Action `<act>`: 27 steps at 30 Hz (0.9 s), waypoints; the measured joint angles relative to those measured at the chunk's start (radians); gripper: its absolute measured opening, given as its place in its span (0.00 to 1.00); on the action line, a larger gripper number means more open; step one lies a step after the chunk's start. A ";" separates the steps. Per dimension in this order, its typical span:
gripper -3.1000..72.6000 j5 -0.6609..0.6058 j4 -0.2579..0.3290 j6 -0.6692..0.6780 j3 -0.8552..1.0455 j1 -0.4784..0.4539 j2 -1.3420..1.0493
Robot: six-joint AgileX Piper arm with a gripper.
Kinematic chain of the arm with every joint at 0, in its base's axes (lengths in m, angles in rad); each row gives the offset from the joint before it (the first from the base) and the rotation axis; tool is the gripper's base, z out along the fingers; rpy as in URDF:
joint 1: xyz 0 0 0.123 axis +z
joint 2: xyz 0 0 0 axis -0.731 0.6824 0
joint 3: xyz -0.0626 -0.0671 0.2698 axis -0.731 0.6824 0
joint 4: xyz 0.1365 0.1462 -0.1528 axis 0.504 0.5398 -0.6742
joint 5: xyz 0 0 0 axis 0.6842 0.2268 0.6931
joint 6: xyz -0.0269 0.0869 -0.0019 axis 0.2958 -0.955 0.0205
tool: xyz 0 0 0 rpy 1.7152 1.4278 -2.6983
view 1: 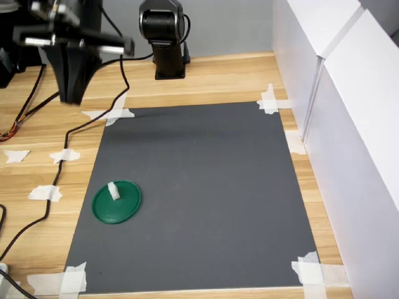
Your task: Grasp a white terminal and put it on the green lid.
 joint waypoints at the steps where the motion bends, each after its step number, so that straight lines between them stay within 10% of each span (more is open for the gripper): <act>1: 0.02 0.073 0.000 -0.002 0.070 0.011 -0.069; 9: 0.02 0.318 0.000 -0.061 0.513 0.046 -0.532; 27: 0.02 0.073 0.000 -0.187 0.654 0.046 -0.853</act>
